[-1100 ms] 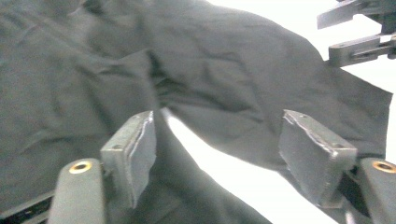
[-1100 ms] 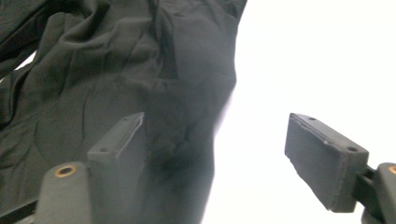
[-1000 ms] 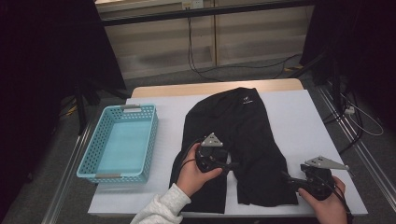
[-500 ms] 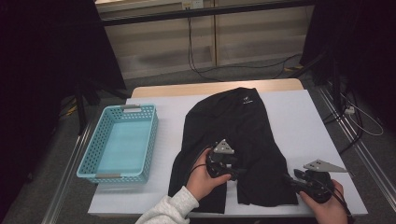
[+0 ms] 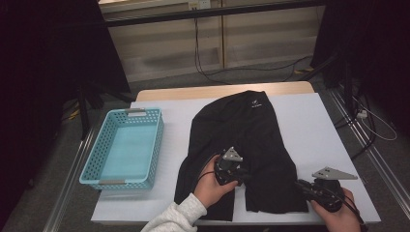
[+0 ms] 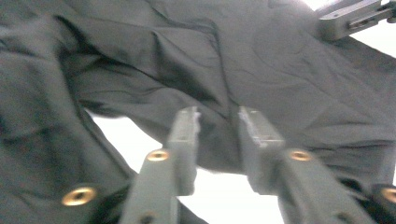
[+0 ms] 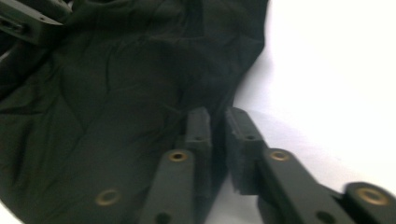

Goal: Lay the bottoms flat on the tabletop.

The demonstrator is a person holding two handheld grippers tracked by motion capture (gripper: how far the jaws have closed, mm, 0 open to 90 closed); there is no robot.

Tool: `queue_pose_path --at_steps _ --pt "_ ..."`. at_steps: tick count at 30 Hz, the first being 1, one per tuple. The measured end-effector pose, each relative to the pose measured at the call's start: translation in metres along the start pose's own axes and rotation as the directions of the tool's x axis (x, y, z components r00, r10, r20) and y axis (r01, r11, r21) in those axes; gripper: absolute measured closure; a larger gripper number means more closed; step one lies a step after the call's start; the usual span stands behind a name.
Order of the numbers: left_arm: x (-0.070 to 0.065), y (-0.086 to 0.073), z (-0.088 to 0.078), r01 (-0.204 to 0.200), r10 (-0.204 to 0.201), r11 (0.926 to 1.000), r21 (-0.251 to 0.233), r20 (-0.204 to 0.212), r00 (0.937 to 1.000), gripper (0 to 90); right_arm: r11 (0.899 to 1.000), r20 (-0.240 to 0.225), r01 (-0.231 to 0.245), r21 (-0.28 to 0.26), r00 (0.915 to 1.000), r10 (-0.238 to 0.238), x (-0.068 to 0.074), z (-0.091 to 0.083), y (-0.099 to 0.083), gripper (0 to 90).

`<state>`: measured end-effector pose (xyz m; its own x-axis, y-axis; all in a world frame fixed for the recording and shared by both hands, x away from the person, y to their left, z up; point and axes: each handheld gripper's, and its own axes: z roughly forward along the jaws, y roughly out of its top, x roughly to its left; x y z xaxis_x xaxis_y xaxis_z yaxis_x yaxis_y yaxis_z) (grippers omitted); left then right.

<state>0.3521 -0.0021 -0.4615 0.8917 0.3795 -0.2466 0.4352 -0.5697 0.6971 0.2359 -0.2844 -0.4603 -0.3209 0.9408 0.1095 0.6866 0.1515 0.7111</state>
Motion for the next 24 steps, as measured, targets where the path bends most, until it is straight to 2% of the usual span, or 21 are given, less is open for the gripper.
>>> queue_pose_path --at_steps 1,4,6,9,15,24 --pt "-0.001 0.000 0.000 0.008 -0.008 1.0000 0.004 0.006 0.9999 78.3 1.000 -0.009 -0.003 0.003 1.0000 0.003 0.001 0.000 0.000 87.4" --pt "-0.002 0.001 0.000 0.031 -0.032 0.9993 0.019 0.008 0.9995 86.1 1.000 -0.025 0.006 0.009 0.9997 -0.006 0.003 0.000 0.000 89.3" --pt "-0.002 0.002 -0.002 0.047 -0.048 0.9984 0.030 0.008 0.9988 88.3 1.000 -0.040 -0.002 0.019 0.9992 0.002 0.003 -0.002 0.001 89.6" --pt "-0.002 0.002 -0.006 0.065 -0.066 0.9976 0.025 0.031 0.9974 88.8 1.000 -0.053 -0.007 0.022 0.9986 0.008 0.001 -0.004 0.000 89.7" --pt "-0.007 0.004 -0.011 0.060 -0.061 0.9979 0.021 0.048 0.9969 88.9 1.000 -0.064 0.003 0.018 0.9979 -0.001 0.002 -0.014 0.000 89.9" --pt "-0.014 0.002 -0.009 0.040 -0.042 0.9986 0.034 0.063 0.9971 88.8 1.000 -0.071 0.003 0.016 0.9975 -0.002 0.000 -0.022 -0.003 89.9"
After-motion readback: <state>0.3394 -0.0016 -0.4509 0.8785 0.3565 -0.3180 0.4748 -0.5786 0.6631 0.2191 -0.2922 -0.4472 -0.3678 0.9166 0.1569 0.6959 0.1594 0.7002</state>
